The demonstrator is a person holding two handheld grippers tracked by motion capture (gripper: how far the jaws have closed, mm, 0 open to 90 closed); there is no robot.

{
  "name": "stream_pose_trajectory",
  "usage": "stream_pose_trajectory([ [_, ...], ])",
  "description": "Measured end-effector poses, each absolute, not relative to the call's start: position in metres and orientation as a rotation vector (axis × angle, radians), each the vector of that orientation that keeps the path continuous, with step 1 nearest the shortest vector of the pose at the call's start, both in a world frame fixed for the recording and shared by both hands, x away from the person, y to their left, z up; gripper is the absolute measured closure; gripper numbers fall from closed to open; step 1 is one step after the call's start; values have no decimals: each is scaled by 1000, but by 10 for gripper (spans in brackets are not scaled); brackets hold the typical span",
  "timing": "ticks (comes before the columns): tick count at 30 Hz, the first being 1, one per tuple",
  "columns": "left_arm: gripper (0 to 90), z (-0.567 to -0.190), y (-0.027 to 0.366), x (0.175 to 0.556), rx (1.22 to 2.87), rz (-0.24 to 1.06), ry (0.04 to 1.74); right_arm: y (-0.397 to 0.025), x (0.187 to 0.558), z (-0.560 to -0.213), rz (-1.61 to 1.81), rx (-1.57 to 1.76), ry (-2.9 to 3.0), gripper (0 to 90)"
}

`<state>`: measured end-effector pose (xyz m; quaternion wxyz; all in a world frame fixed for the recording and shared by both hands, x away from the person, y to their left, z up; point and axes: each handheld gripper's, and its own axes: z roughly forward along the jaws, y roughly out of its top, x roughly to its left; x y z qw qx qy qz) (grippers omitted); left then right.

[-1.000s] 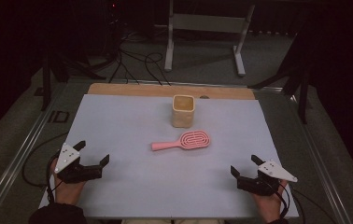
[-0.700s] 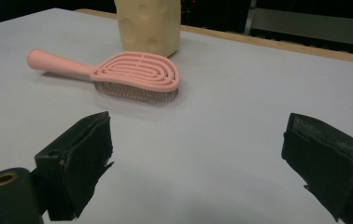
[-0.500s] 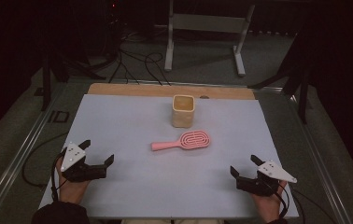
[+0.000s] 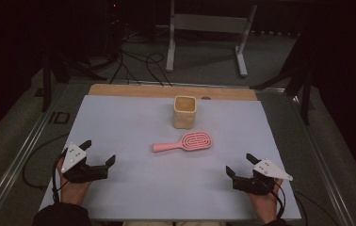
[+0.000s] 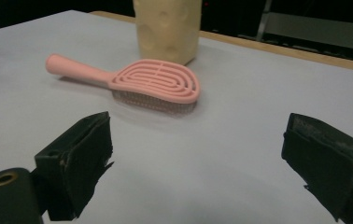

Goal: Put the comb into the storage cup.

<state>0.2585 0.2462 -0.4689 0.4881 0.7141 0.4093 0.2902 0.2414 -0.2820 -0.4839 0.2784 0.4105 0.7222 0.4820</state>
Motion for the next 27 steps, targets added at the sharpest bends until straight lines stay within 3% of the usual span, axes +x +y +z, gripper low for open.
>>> stream_pose_trajectory([
  [27, 0, -476, 250, 256, 1722, 735, 1030, -205, 296, -456, 1336, 1059, 2033, 84],
])
